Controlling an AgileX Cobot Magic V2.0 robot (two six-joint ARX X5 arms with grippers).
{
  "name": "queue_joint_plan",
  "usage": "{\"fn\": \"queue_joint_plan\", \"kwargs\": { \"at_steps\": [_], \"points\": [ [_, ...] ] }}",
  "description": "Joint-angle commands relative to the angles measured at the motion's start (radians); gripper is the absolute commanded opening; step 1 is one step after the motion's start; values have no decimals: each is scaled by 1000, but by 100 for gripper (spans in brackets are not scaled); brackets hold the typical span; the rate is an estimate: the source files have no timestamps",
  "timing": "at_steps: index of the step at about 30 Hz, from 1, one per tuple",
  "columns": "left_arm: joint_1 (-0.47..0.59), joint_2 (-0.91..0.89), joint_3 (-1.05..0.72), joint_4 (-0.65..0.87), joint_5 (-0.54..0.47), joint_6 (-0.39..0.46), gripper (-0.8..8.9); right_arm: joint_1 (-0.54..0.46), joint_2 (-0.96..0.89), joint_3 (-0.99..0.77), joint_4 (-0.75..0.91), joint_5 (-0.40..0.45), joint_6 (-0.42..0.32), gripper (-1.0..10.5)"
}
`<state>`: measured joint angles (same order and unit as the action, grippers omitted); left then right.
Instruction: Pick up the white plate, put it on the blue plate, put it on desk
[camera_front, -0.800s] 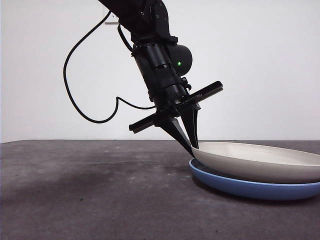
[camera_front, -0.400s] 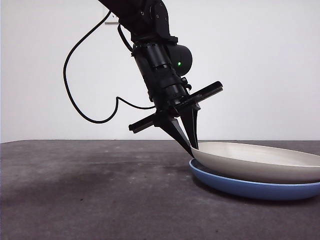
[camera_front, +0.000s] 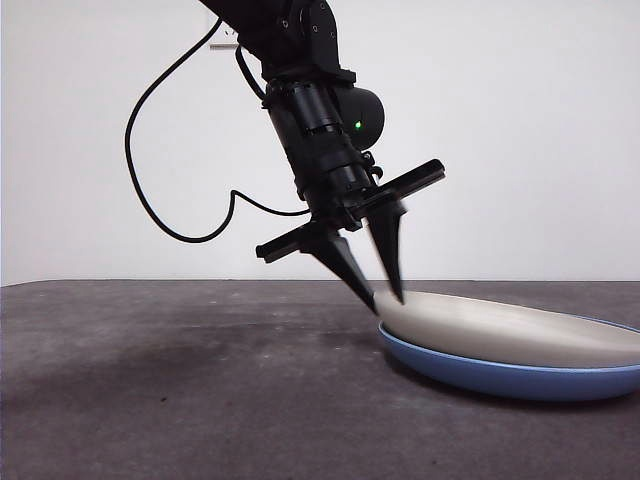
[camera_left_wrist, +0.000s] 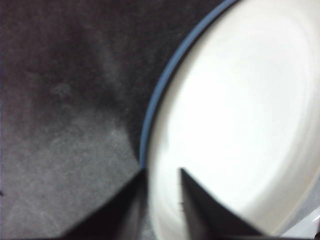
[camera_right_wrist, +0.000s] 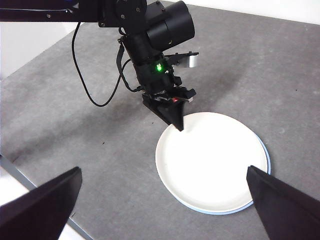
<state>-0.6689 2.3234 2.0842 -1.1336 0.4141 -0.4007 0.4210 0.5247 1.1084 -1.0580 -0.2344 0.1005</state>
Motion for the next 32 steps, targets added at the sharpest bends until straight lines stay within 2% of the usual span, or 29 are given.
{"fn": "queue_joint_plan", "kwargs": {
  "at_steps": [1,6,10,13,22,27,32],
  "points": [
    [-12,30,49,0,-2,19,328,7,2,19,10,-1,-7,545],
    [-12,30,80,-18,5,20,378,7,2,19,10,-1,-3,545],
    [-11,30,139,-64,4,54,552,7,2,19,10,-1,-2,545],
    [-10,30,204,-128,2,105,625,7,2,19,10,-1,-3,545],
    [-16,3,414,-314,-85,210,629,7,2,19,10,0,5,545],
    [-34,-98,418,-322,-88,247,626,7,2,19,10,0,5,545],
    [-53,-244,409,-329,-205,270,626,7,2,19,19,3,5,545]
  ]
}}
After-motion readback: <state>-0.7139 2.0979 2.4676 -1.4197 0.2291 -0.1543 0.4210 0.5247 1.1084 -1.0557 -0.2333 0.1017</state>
